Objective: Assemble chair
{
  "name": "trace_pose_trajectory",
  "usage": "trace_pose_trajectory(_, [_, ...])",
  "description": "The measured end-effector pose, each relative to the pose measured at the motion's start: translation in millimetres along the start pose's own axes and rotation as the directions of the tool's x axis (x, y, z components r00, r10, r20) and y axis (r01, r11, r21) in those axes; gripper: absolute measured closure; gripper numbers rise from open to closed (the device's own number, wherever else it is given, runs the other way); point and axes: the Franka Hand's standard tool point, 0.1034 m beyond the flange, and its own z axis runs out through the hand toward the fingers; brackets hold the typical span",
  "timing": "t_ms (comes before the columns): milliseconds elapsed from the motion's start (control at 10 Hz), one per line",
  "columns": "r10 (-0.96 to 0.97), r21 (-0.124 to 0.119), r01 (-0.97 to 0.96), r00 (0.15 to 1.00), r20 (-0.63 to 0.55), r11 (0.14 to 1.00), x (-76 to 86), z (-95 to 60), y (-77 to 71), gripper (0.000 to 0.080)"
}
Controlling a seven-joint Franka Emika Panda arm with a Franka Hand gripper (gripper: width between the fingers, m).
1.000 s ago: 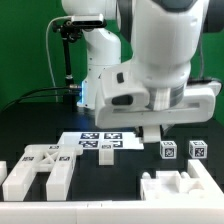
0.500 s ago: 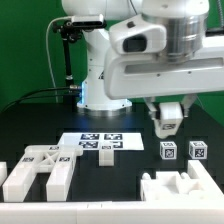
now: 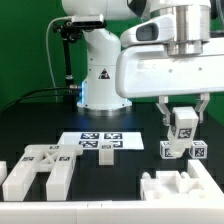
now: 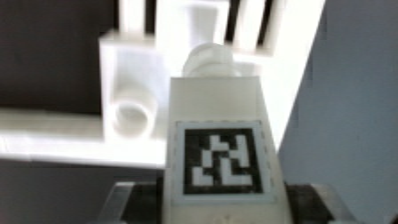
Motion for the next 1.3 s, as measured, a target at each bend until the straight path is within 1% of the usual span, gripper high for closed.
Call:
trace_pose_trajectory(100, [0.001,0.001,-0.001,0.995,-0.095,1.0,9.7,5.3,-6.2,0.0512])
trace_pose_trajectory(200, [0.008,0.005,-0.007,0.979,-0.203,1.0,8.9,8.0,-14.8,0.0512])
trace_pose_trajectory(300, [-0.006,-0.005,0.004,0.964,-0.266,1.0,6.2,7.9,-10.3,0.0512])
trace_pose_trajectory(400, [-0.008,-0.008,0.006,0.955,-0.298,1.0,6.1,9.1,-9.7,0.0512])
trace_pose_trajectory(500, [-0.01,-0.007,0.008,0.955,-0.295,1.0,3.9,11.3,-11.3,0.0512])
trace_pose_trajectory(600, [-0.008,-0.007,0.006,0.952,-0.306,1.0,-4.6,19.2,-15.2,0.0512])
trace_pose_trajectory(700, [-0.035,-0.018,0.032,0.955,-0.295,0.999,-8.5,29.0,-13.5,0.0512])
trace_pose_trajectory(1000, [-0.026,-0.016,0.023,0.956,-0.293,1.0,-0.7,37.4,-16.0,0.0512])
trace_pose_trajectory(1300, [-0.018,-0.015,0.014,0.956,-0.294,1.0,3.1,41.8,-14.9,0.0512])
